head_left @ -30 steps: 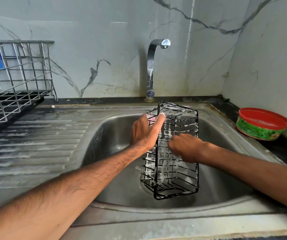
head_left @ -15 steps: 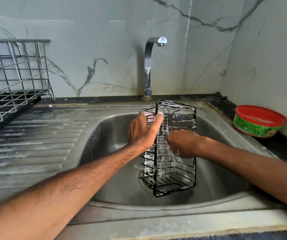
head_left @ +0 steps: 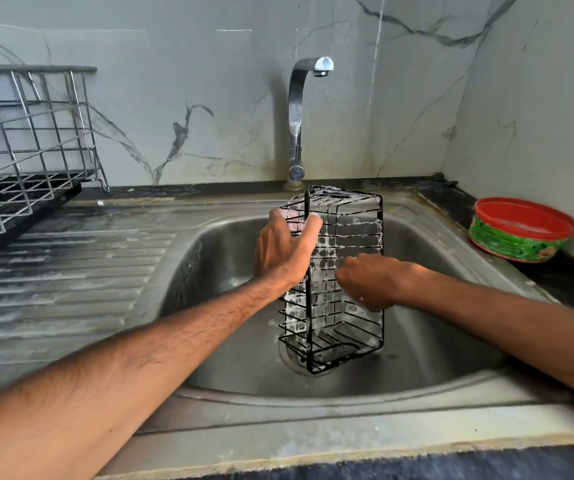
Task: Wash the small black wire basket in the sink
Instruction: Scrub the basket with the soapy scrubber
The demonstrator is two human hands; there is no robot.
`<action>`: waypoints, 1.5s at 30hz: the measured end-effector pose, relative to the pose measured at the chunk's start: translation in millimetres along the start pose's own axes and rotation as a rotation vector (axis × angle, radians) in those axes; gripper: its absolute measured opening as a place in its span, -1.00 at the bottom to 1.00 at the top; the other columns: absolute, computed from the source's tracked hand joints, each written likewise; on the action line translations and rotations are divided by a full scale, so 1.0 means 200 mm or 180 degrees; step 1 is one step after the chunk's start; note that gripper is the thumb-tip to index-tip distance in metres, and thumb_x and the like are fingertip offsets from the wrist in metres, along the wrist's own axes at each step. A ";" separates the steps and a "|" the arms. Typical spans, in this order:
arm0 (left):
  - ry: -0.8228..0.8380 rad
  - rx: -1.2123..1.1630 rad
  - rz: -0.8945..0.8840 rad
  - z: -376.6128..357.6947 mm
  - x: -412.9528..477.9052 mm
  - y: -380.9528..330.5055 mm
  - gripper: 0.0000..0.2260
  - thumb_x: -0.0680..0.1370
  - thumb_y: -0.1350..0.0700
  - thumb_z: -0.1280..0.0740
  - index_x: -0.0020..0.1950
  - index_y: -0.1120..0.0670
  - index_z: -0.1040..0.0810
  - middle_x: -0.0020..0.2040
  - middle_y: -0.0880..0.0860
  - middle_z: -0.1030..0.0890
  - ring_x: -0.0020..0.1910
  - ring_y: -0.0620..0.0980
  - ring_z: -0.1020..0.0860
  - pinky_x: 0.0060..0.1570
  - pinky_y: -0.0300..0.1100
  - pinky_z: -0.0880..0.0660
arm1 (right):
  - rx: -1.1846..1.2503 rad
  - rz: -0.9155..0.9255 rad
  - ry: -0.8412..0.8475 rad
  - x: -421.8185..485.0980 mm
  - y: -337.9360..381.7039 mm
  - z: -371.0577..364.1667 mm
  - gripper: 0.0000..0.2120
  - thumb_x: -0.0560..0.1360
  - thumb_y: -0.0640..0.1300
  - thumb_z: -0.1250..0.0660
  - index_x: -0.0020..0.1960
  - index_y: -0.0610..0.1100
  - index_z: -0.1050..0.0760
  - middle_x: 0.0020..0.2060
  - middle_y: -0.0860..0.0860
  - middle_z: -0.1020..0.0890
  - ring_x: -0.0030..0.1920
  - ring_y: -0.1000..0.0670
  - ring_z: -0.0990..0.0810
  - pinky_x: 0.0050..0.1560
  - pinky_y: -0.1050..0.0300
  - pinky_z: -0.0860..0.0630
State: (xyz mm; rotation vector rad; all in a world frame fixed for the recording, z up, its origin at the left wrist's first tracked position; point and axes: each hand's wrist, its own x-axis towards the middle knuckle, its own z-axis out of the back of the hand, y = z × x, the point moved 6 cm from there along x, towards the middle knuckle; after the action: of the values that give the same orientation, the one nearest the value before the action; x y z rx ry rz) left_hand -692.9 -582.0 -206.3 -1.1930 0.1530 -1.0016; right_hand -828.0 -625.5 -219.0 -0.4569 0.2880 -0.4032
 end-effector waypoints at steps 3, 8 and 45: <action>0.0012 -0.0051 -0.0005 0.00 0.00 0.00 -0.11 0.37 -0.52 -0.07 0.25 0.26 -0.41 0.04 0.32 -0.65 -0.06 0.14 -0.70 -0.20 -0.08 -0.40 | 0.0252 0.0121 0.0490 0.01 -0.01 -0.07 -0.86 0.35 -0.32 -0.44 -0.11 -0.18 -0.66 -0.12 -0.09 -0.70 -0.12 -0.12 -0.69 -0.24 0.14 -0.60; -0.0078 -0.0119 0.0106 0.03 -0.02 -0.03 -0.13 0.32 -0.51 -0.03 0.18 0.25 -0.42 0.02 0.21 -0.59 -0.13 0.06 -0.49 -0.16 -0.08 -0.40 | 0.0660 0.0163 0.0482 0.02 0.02 -0.09 -0.79 0.40 -0.39 -0.39 -0.05 -0.18 -0.70 -0.21 -0.02 -0.67 -0.27 0.04 -0.65 -0.38 0.28 -0.51; 0.0193 0.0057 -0.0038 0.00 -0.03 -0.05 -0.23 0.37 -0.48 -0.04 0.16 0.18 -0.37 -0.09 0.12 -0.57 -0.14 0.06 -0.55 -0.21 -0.09 -0.41 | 0.1316 0.0312 0.1490 0.04 0.10 -0.26 -0.81 0.40 -0.25 -0.39 -0.03 -0.19 -0.71 -0.27 -0.06 -0.73 -0.51 0.17 -0.56 -0.46 0.35 -0.50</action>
State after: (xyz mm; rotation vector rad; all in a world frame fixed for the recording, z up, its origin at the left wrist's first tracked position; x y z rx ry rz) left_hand -702.2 -578.0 -200.3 -1.1490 0.1848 -1.0481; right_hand -833.5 -631.0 -275.4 0.0640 0.6621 -0.4581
